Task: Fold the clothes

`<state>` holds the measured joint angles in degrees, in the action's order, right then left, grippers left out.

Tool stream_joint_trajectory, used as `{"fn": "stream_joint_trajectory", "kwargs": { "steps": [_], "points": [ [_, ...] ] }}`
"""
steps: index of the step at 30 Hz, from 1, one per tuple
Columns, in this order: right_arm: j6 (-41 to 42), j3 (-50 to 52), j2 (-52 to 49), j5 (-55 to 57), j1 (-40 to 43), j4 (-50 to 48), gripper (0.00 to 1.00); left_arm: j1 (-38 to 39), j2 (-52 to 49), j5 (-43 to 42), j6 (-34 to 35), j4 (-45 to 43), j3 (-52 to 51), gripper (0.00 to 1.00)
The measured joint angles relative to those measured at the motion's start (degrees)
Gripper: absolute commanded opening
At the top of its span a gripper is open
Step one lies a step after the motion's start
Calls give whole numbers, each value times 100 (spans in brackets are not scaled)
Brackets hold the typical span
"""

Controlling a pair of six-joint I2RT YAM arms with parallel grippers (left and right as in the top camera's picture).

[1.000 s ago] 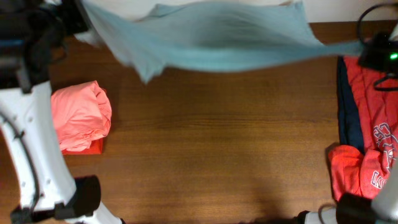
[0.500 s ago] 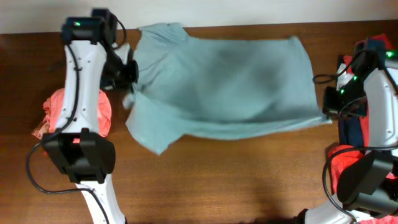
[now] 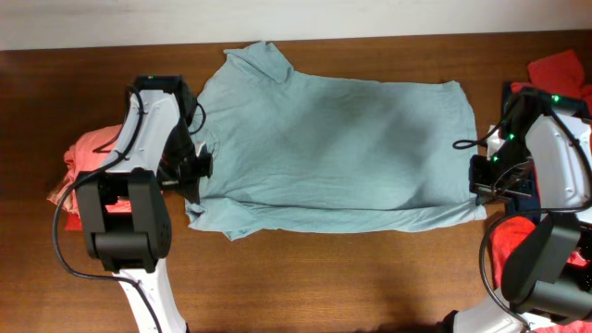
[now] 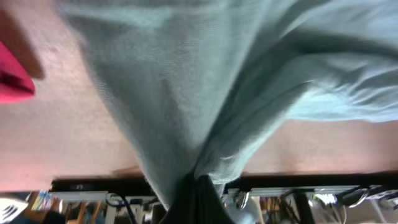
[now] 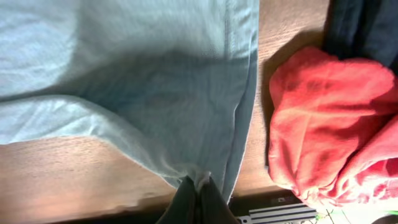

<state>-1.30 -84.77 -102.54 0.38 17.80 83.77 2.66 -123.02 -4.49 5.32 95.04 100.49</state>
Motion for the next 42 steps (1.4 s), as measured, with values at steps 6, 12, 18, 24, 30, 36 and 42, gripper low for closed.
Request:
{"fn": "stream_joint_trajectory", "kwargs": {
  "steps": [6,12,18,24,30,36,42],
  "points": [
    [105,37,0,111,0,-66,4,2,48,4,0,-92,-216,0],
    [173,37,0,136,0,-791,4,-42,726,2,76,-1349,-258,0],
    [343,44,0,136,66,-1770,4,-225,1130,4,564,-2535,-245,0],
    [435,46,0,136,319,-2192,4,-269,1071,0,896,-2975,-247,0],
    [435,46,0,133,354,-2356,4,-258,935,-2,975,-3381,-251,0],
    [433,48,-2,133,354,-2404,4,-258,813,-2,1014,-3646,-251,1],
    [431,46,-192,105,354,-2437,4,-258,629,0,1019,-3834,-251,0]
  ]
}}
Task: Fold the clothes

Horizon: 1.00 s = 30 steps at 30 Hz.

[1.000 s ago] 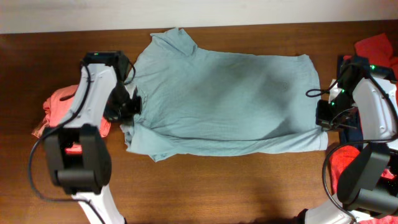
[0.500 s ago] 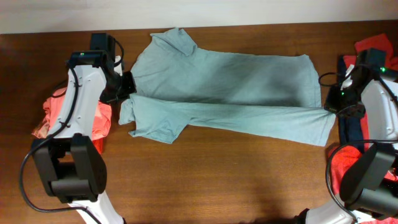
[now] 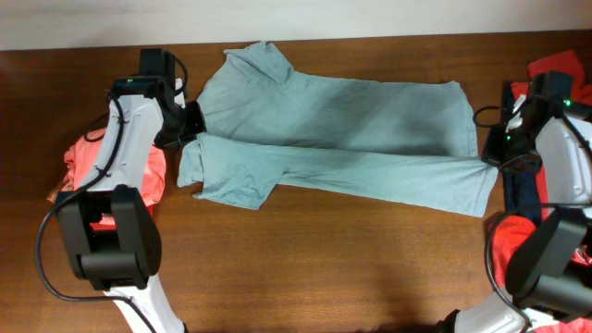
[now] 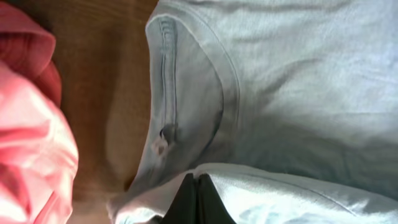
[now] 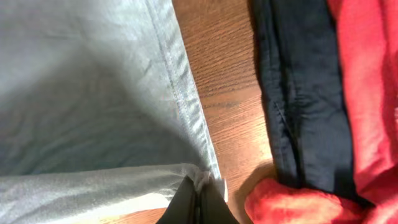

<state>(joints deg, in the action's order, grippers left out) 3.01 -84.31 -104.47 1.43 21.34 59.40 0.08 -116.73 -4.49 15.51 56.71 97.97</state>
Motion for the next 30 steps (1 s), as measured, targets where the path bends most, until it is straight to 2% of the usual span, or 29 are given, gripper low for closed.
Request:
{"fn": "stream_joint_trajectory", "kwargs": {
  "steps": [11,12,13,14,17,23,30],
  "points": [
    [2,2,-275,-83,-146,-313,5,0,-50,-2,17,-426,-7,1],
    [-2,2,-275,-85,-164,-328,11,0,-50,-2,17,-431,-7,6],
    [26,2,-275,-85,-188,-356,28,0,-50,0,13,-428,-7,17],
    [7,2,-278,-87,-201,-380,37,0,-50,0,11,-431,-7,29],
    [4,2,-275,-98,-227,-407,43,0,-50,2,33,-435,-7,56],
    [-2,2,-278,-98,-227,-348,43,0,-50,0,63,-313,-7,59],
    [-2,2,-278,-101,-227,-131,43,2,-50,2,61,411,-42,60]
  ]
}}
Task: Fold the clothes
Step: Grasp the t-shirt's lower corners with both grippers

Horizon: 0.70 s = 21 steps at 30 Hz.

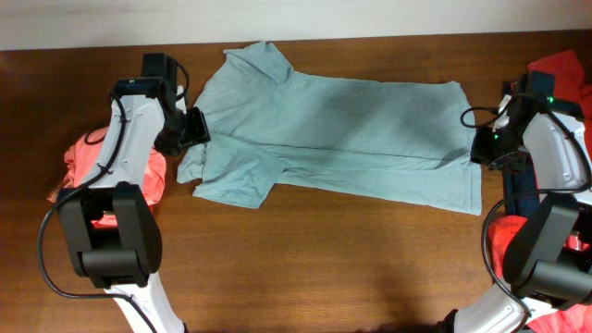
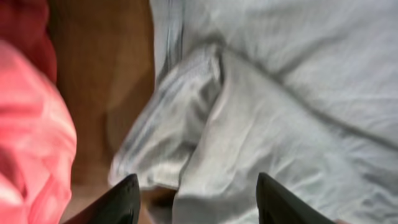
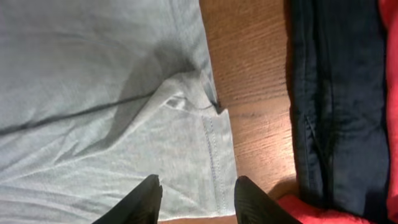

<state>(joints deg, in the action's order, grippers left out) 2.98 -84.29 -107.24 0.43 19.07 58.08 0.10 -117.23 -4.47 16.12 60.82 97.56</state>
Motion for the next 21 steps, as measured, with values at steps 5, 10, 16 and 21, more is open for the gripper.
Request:
{"fn": "stream_joint_trajectory", "kwargs": {
  "steps": [5,10,16,21],
  "points": [
    [-2,0,2,0,0,122,43,26,0,-2,-2,13,-369,59],
    [-2,0,2,0,0,168,43,48,-2,-4,4,4,-1043,52],
    [-2,0,2,0,0,168,43,52,-7,-4,-2,2,-1499,42],
    [2,0,0,0,0,168,43,52,-7,-7,-13,-208,-1582,0]
  ]
}}
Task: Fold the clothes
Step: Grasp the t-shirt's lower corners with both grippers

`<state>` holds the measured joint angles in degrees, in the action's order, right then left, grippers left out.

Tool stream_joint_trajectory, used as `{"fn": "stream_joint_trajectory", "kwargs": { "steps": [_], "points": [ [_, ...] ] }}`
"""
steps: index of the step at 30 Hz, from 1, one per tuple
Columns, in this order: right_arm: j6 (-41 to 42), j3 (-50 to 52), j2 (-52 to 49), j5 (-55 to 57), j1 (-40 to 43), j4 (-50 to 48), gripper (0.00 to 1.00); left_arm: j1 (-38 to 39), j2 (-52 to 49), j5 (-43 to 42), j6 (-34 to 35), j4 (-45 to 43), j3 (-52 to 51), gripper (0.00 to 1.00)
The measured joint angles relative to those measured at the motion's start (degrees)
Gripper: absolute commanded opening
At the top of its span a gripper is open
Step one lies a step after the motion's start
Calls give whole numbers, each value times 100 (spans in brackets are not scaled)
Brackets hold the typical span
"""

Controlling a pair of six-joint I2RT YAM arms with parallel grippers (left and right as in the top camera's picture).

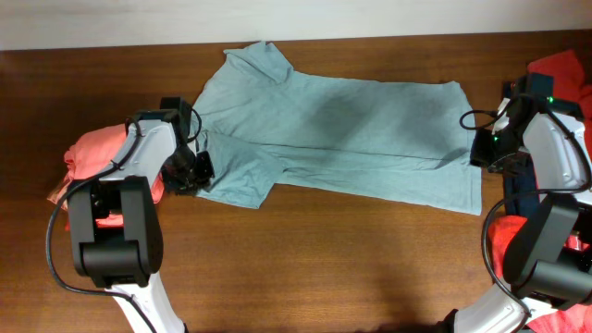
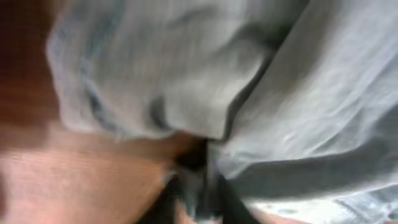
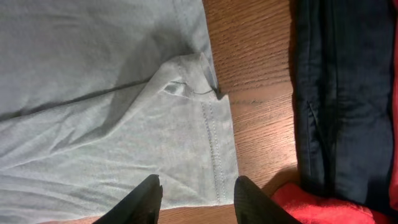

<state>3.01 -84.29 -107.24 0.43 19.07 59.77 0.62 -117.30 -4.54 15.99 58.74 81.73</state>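
Observation:
A light blue-green T-shirt (image 1: 342, 139) lies flat across the table, its near half folded up over the far half. My left gripper (image 1: 190, 173) is at the left edge of the near sleeve. In the blurred left wrist view the gripper (image 2: 202, 199) has its fingers close together with a fold of shirt (image 2: 249, 74) pinched between them. My right gripper (image 1: 481, 155) hovers over the hem corner at the right end. The right wrist view shows the gripper (image 3: 196, 199) open, fingers wide apart above the folded hem (image 3: 205, 124), holding nothing.
A pink-red heap of clothes (image 1: 88, 153) lies left of the shirt, beside my left arm. On the right are a red garment (image 1: 560, 69), a dark garment (image 3: 339, 93) and more red cloth (image 3: 311, 208). Bare wooden table (image 1: 324, 268) lies in front of the shirt.
My left gripper has moved from beside the collar toward the near side, to the sleeve's left edge, and its fingers have come together on cloth. The right gripper stays open in the same spot.
At first both grippers were shut on the shirt's near corners, holding that edge up. Then they held it farther back, over the shirt's middle. Then both stood open with the fold lying flat. Now the left one pinches the near sleeve.

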Motion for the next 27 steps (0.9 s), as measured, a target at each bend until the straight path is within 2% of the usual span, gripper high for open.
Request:
{"fn": "stream_joint_trajectory", "kwargs": {
  "steps": [6,11,15,20,23,27],
  "points": [
    [0,0,2,0,0,2,43,0,0,-83,-22,-157,-11,0],
    [0,0,2,0,0,4,43,0,0,-1062,-345,-59,61,0],
    [-2,0,2,0,0,7,43,4,0,-1891,-485,-214,566,0],
    [0,0,0,-2,0,15,43,4,4,-2212,-459,-1032,1502,0],
    [0,0,2,0,0,24,43,4,17,-2208,-328,-1438,1759,17],
    [-2,0,2,-2,0,24,43,4,17,-2203,-179,-1438,1786,22]
  ]
}}
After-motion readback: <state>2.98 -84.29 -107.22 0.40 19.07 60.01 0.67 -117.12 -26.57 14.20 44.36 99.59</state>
